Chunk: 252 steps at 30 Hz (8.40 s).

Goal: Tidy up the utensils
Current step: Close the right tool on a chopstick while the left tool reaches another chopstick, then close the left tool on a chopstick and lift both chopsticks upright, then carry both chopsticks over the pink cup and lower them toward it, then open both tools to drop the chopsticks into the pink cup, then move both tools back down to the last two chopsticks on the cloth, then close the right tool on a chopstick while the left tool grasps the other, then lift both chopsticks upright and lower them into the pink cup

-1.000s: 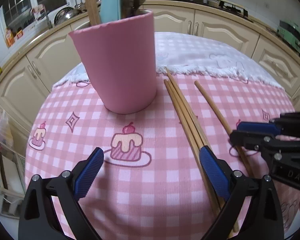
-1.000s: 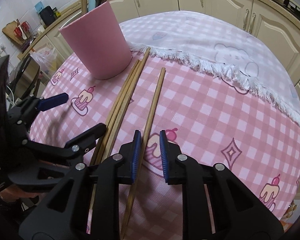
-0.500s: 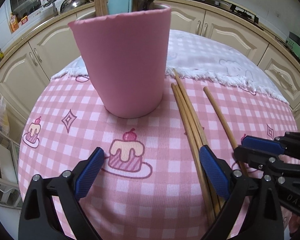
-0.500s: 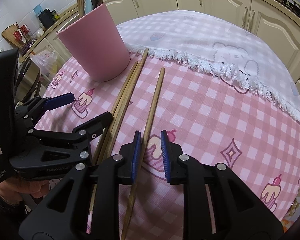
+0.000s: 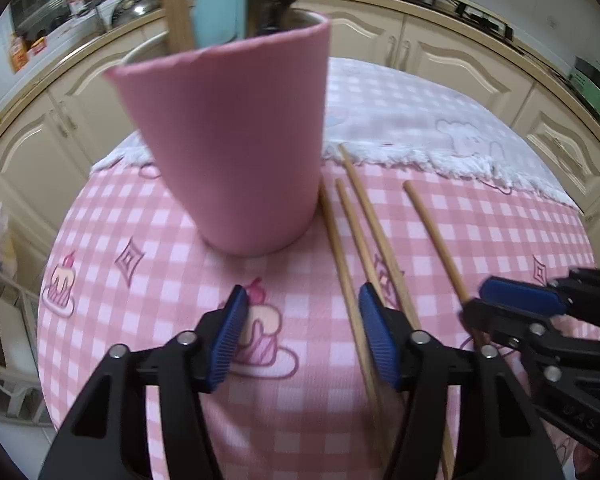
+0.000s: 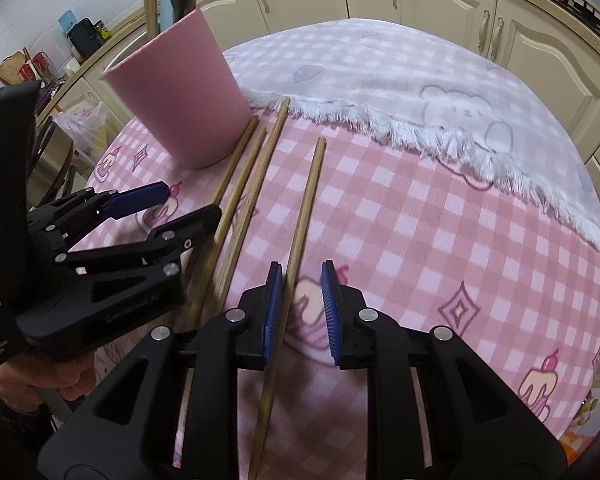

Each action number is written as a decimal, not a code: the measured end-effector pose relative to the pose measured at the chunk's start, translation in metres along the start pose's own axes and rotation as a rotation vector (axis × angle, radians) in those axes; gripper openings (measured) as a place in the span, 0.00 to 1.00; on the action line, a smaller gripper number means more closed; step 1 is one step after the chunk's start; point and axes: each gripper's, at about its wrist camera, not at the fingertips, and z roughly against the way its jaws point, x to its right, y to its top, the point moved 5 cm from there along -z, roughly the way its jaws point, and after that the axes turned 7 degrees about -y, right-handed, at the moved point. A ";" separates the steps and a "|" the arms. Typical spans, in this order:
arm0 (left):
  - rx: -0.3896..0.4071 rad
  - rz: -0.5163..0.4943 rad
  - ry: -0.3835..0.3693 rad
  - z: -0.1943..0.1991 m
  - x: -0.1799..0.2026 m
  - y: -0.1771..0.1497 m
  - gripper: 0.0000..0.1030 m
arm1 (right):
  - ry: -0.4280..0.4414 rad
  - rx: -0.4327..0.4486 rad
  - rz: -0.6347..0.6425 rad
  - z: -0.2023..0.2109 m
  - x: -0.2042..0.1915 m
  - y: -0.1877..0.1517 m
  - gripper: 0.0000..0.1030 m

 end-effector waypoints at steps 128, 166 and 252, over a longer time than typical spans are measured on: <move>0.656 -0.003 -0.065 0.218 -0.051 0.048 0.89 | 0.035 0.495 -0.203 0.135 0.012 0.093 0.92; 0.380 0.071 -0.049 0.134 -0.050 -0.025 0.89 | -0.261 0.022 0.119 -0.010 -0.027 -0.014 0.92; 0.878 0.032 -0.230 0.244 -0.048 0.087 0.05 | 0.219 0.715 -0.049 0.199 -0.018 0.104 0.06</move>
